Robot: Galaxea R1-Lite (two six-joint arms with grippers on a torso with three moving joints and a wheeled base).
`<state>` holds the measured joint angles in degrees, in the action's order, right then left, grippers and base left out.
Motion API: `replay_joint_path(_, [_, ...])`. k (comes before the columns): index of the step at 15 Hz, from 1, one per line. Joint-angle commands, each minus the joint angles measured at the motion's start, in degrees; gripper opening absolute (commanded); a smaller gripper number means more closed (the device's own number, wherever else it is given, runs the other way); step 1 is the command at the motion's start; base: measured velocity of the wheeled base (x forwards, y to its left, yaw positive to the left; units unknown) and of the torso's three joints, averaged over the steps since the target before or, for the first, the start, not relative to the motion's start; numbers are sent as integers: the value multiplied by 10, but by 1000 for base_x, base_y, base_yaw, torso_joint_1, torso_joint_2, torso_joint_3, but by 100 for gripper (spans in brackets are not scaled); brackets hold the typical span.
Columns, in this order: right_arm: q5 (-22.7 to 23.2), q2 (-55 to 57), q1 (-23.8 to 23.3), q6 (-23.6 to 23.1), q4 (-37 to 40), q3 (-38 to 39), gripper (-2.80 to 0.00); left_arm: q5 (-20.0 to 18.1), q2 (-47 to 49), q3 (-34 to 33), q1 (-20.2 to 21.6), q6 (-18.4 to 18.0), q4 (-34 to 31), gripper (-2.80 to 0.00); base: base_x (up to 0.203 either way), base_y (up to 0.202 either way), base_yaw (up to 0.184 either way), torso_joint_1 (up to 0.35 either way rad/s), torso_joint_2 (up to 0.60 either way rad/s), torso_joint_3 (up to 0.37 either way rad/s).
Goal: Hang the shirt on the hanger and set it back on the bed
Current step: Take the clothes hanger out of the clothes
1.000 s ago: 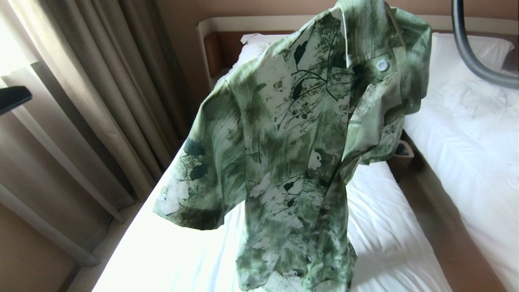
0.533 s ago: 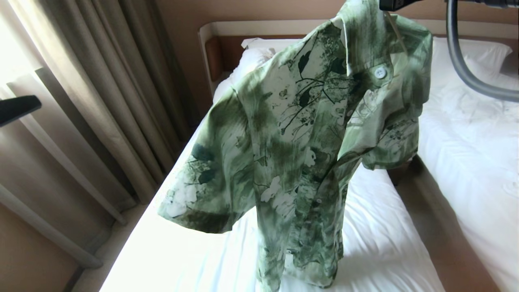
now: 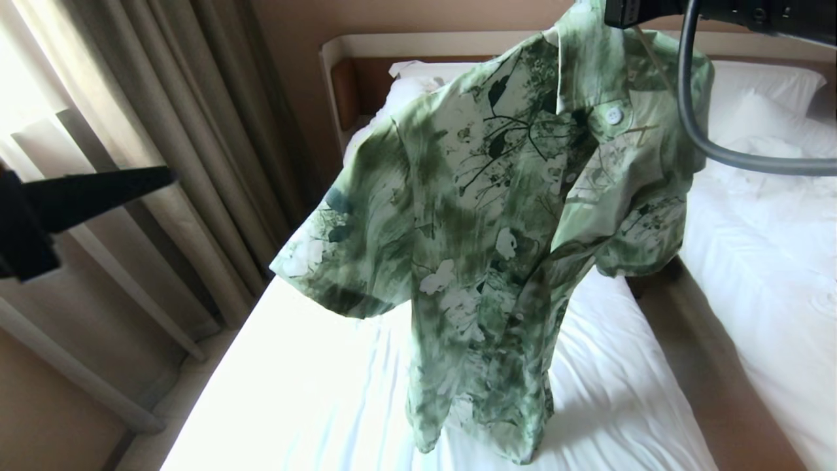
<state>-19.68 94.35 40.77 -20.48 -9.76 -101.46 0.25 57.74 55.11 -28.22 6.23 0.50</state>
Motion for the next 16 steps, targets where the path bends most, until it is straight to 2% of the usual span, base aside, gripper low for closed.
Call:
replay_joint_path(1, [-12, 7, -16, -5, 2, -1, -280, 14, 63, 6, -20, -26, 5, -280, 0, 0, 0, 0, 0, 0])
replay_joint_path(2, [-19, 10, -24, -7, 1, -1, -280, 18, 76, 4, -22, -51, 11, -280, 0, 0, 0, 0, 0, 0])
replay_joint_path(3, [-20, 12, -33, -9, 1, -1, -280, 19, 90, 2, -24, -71, 15, 0, 0, 0, 0, 0, 0, 0])
replay_joint_path(5, [-20, 19, -44, -10, -1, -1, -280, 26, 121, 3, -37, -87, 26, 0, 0, 0, 0, 0, 0, 0])
replay_joint_path(7, [-19, 29, -49, -11, -3, -1, -280, 31, 166, 11, -61, -90, 66, 0, 0, 0, 0, 0, 0, 0])
replay_joint_path(11, [-19, 41, -51, -14, -6, -2, -280, 77, 249, 26, -114, -93, 121, 0, 0, 0, 0, 0, 0, 0])
replay_joint_path(14, [-19, 42, -52, -14, -6, -2, -280, 80, 283, 30, -124, -104, 168, 0, 0, 0, 0, 0, 0, 0])
replay_joint_path(16, [-19, 43, -55, -15, -6, -3, -280, 80, 286, 29, -140, -104, 171, 0, 0, 0, 0, 0, 0, 0])
